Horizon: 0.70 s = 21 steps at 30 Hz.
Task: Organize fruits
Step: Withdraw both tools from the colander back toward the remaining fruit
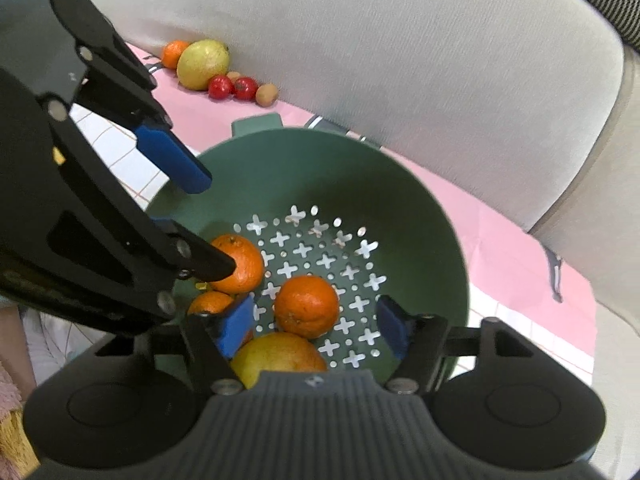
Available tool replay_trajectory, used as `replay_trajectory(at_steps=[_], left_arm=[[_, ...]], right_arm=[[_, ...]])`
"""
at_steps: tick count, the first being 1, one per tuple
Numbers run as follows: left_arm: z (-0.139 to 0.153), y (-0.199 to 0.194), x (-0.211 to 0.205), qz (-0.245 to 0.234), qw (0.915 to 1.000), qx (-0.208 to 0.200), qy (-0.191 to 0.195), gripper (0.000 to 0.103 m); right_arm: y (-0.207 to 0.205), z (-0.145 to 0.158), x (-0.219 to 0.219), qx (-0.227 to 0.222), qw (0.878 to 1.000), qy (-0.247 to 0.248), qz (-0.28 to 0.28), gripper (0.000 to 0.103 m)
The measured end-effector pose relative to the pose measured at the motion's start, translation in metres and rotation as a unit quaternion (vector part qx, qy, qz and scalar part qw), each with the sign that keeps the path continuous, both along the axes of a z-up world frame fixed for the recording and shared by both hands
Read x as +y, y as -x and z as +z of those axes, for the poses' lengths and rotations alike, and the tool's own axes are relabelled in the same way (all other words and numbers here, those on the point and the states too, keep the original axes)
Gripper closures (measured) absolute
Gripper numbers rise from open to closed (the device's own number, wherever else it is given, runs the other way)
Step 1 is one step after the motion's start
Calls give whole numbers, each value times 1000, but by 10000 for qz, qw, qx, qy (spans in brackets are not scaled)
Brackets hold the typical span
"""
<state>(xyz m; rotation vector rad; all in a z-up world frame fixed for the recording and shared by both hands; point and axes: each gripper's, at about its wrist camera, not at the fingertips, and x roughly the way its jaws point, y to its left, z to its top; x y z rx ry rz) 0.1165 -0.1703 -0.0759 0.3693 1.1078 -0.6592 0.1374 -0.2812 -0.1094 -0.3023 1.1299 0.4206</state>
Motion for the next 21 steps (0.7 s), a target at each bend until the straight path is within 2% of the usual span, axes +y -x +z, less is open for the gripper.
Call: replay_trajectory(at_steps=[6, 15, 18, 21], left_arm=[[17, 11, 19, 166, 9994, -307, 32, 42], [37, 23, 55, 580, 9958, -655, 269, 40], [41, 27, 68, 753, 9937, -746, 358, 40], [46, 30, 84, 964, 9905, -850, 488, 40]], right_arm=[[7, 20, 6, -102, 9997, -164, -148, 27], [16, 45, 27, -180, 9981, -448, -382, 26], [17, 51, 35, -162, 9967, -614, -503, 19], [18, 57, 45, -125, 9958, -734, -541, 18]])
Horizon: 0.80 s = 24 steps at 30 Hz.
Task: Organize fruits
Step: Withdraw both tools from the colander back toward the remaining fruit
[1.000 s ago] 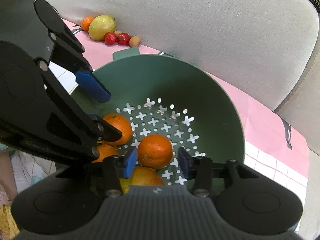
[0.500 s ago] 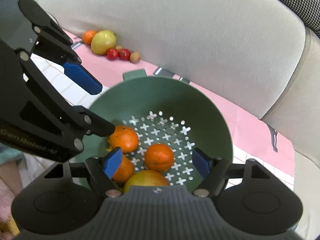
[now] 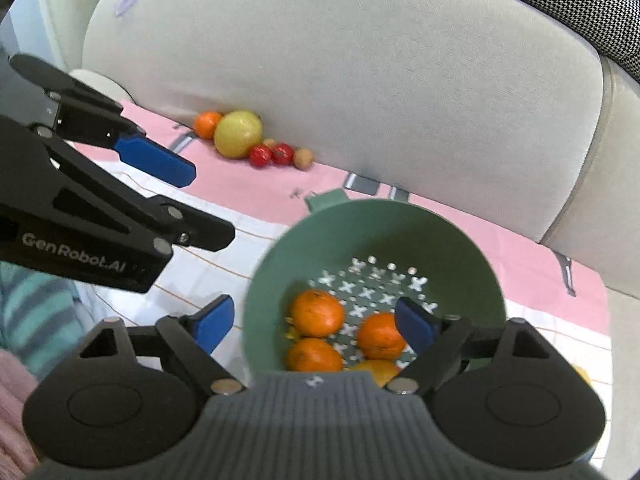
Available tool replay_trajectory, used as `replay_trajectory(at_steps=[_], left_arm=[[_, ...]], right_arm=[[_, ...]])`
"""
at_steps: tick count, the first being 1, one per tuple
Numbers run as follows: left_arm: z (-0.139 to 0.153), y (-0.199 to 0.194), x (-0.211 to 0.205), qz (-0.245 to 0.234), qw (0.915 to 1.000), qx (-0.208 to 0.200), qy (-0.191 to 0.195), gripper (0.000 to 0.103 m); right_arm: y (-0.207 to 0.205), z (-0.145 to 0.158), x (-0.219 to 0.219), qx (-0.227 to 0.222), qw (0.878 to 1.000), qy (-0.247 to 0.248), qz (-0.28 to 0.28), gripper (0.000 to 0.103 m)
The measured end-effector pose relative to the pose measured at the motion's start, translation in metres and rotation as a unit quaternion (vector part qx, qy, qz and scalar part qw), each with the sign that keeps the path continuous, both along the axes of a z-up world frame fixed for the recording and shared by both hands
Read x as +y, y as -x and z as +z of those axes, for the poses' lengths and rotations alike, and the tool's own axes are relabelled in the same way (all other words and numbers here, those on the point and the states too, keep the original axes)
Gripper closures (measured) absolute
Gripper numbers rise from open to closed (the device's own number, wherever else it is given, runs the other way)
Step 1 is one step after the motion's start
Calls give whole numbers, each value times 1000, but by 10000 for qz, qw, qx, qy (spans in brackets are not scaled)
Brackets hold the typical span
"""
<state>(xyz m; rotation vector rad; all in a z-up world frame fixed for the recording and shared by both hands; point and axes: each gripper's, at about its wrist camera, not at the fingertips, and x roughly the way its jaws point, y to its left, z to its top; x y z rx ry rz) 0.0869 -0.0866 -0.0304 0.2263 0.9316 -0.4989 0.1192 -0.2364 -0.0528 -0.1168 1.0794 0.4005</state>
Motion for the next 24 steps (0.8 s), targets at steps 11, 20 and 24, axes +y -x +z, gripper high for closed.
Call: replay_trajectory(at_steps=[11, 20, 24], left_arm=[[25, 0, 64, 940, 9930, -461, 556, 40], [40, -15, 114, 1438, 9856, -872, 186, 39], [44, -24, 136, 1659, 9813, -975, -9, 39]], right_arm=[[-9, 18, 50, -26, 9991, -75, 422, 16], [-31, 23, 86, -91, 9983, -140, 565, 16], [-44, 24, 98, -135, 9985, -171, 508, 15]])
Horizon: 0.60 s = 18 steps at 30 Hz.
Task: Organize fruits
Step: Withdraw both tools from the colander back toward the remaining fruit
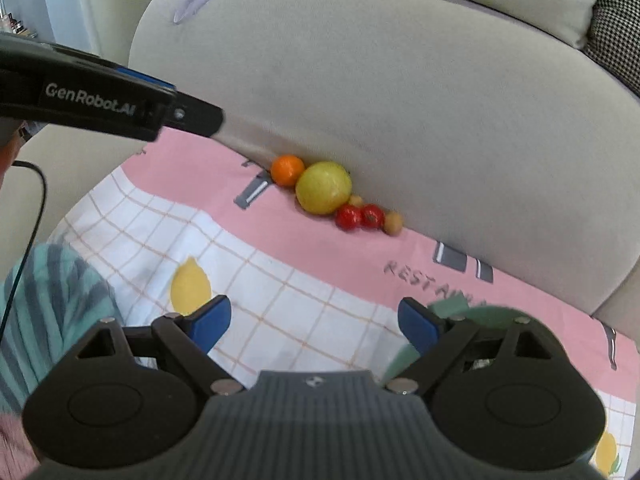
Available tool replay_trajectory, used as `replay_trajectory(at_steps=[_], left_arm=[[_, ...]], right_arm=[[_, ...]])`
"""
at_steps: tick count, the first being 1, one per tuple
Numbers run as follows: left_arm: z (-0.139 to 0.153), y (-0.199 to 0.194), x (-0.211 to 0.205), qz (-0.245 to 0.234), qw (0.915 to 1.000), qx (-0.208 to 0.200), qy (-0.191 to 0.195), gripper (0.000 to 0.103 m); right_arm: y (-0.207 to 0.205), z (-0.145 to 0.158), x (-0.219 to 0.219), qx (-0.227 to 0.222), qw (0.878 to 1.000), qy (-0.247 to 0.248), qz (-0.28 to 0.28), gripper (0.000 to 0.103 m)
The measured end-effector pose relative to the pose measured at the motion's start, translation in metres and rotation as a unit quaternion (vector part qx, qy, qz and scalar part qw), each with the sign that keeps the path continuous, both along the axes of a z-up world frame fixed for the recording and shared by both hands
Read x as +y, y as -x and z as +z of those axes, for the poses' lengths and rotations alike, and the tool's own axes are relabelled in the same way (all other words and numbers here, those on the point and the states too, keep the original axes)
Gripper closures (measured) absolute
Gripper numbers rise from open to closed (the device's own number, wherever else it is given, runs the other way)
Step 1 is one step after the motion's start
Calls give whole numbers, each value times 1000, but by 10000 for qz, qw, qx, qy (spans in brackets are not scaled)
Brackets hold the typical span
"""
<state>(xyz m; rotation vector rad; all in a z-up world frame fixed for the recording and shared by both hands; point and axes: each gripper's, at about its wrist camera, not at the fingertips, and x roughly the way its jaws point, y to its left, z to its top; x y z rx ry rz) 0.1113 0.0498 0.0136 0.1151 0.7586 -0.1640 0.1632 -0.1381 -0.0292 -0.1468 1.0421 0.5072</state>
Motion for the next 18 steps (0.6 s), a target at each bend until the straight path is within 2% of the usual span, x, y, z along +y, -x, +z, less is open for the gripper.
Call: replay_trajectory(at_steps=[6, 12, 14, 18], left_arm=[[-2, -14, 28, 316, 9992, -18, -238, 39], [-20, -29, 44, 530, 9981, 151, -264, 39], [-28, -34, 44, 471, 9985, 212, -163, 39], [-43, -44, 43, 289, 9984, 331, 360, 39]], right_arm=[[-25, -5, 8, 57, 9993, -167, -315, 15], [-51, -21, 5, 86, 9979, -217, -605, 17], [-60, -26, 2, 65, 9971, -229, -728, 22], [-75, -35, -1, -22, 9954, -263, -925, 23]])
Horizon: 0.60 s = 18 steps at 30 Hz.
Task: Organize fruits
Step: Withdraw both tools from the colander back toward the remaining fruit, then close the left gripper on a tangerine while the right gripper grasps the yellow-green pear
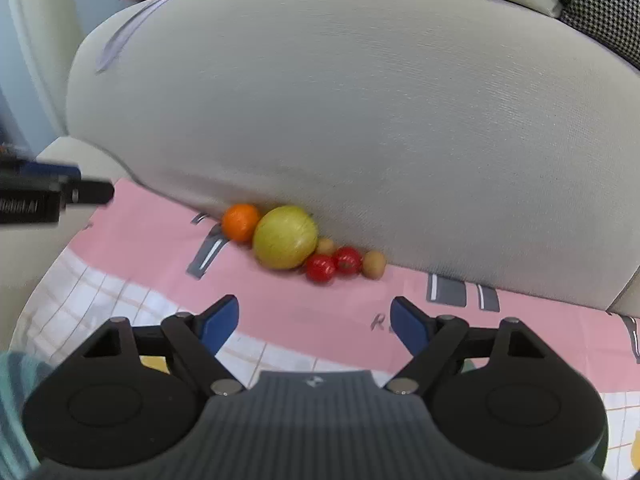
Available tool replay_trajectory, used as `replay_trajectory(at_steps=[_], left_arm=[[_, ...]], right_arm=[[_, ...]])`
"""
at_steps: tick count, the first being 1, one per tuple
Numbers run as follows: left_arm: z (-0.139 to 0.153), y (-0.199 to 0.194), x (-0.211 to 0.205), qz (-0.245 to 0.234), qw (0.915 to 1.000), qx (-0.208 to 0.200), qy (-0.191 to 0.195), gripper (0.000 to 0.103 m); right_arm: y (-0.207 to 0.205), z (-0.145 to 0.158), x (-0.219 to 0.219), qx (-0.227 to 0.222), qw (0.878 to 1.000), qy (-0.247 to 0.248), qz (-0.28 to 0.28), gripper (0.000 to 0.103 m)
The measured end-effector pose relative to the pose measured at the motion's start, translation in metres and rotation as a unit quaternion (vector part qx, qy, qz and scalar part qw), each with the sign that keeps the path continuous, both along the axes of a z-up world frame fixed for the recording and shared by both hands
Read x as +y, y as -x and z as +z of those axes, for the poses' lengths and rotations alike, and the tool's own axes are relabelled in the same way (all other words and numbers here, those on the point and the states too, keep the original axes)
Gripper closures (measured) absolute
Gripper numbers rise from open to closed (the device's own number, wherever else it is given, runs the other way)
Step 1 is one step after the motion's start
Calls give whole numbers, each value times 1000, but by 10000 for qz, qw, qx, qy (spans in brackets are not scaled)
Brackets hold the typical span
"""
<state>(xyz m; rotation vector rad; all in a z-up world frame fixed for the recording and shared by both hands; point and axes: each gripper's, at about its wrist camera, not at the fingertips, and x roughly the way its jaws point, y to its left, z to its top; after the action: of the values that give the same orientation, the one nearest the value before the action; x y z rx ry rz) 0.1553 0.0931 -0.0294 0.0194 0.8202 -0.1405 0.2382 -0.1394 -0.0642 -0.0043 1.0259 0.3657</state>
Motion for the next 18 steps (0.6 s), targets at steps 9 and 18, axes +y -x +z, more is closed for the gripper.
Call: replay_trajectory(at_steps=[9, 18], left_arm=[[-28, -30, -9, -92, 9986, 174, 488, 39], [-56, -58, -10, -150, 9963, 435, 726, 39]], right_arm=[[-30, -22, 6, -100, 9997, 86, 194, 30], [-59, -54, 12, 103, 9996, 34, 258, 41]])
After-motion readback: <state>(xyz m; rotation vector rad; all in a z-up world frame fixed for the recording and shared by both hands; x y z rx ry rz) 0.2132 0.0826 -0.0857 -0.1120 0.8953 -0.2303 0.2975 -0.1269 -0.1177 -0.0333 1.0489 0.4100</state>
